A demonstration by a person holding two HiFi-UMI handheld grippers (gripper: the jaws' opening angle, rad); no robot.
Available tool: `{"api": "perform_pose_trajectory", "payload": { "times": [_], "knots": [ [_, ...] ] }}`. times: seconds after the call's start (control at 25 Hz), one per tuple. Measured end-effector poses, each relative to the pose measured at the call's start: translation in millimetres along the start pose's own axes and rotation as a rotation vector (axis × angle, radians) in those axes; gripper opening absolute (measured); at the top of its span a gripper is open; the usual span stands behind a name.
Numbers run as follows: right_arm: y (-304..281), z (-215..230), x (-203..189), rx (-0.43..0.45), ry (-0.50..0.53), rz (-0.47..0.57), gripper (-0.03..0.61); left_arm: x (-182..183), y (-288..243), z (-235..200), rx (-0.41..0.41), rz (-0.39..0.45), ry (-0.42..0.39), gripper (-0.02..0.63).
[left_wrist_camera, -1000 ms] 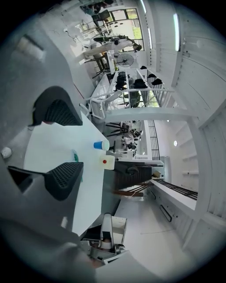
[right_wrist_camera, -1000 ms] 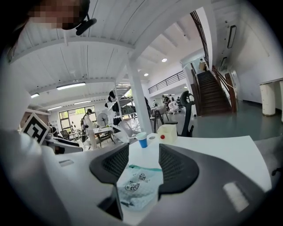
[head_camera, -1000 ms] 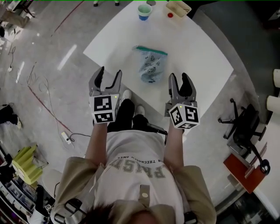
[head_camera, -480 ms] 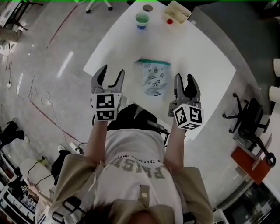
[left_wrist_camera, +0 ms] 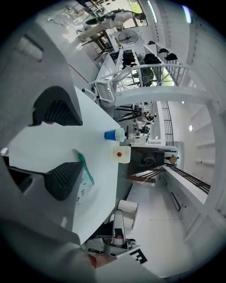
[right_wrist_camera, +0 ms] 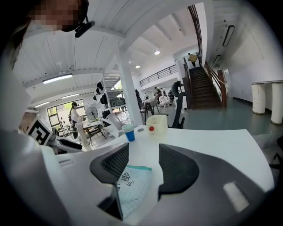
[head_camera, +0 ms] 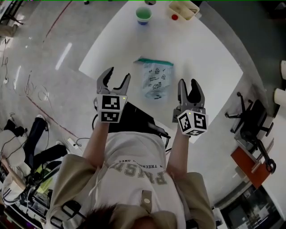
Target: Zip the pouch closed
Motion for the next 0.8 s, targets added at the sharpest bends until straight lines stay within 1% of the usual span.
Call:
{"api": "perform_pose_trajectory", "payload": {
  "times": [0.12,0.32,0.44,0.56,0.64,0.8],
  "knots": [
    [-10.8,14.4,2.8,0.02,0.03,-0.042,0.187,-6.7,-15.6,6.5,-0.014,-0.029,0.006,0.27],
    [-39.1,31.5,8.2,0.067,0.077,-0.098,0.187,-16.1,-44.7,21.4,-0.04,-0.044,0.015,0.27],
    [-60.8,32.3,12.3,0.119,0.129,-0.132,0.187,-18.9,-60.9,26.1,-0.051,-0.071,0.032,0.27],
    [-82.9,30.5,13.7,0.179,0.172,-0.167,0.187,-19.4,-76.1,29.1,-0.052,-0.081,0.041,0.238],
    [-96.4,27.6,13.9,0.224,0.204,-0.193,0.187,-18.9,-85.1,31.1,-0.053,-0.091,0.026,0.238],
    [-120.0,19.0,15.8,0.306,0.3,-0.247,0.187,-17.9,-99.6,33.3,-0.066,-0.114,-0.007,0.238]
  ]
}}
Point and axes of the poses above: the fingertips, and each gripper's own axes: y backward along the fingers, z to its right, x out of its top, the point moved 9 cm from there along y, backward along the fingers, and after that the axes turned 13 degrees about -y, right-handed, at the moved point
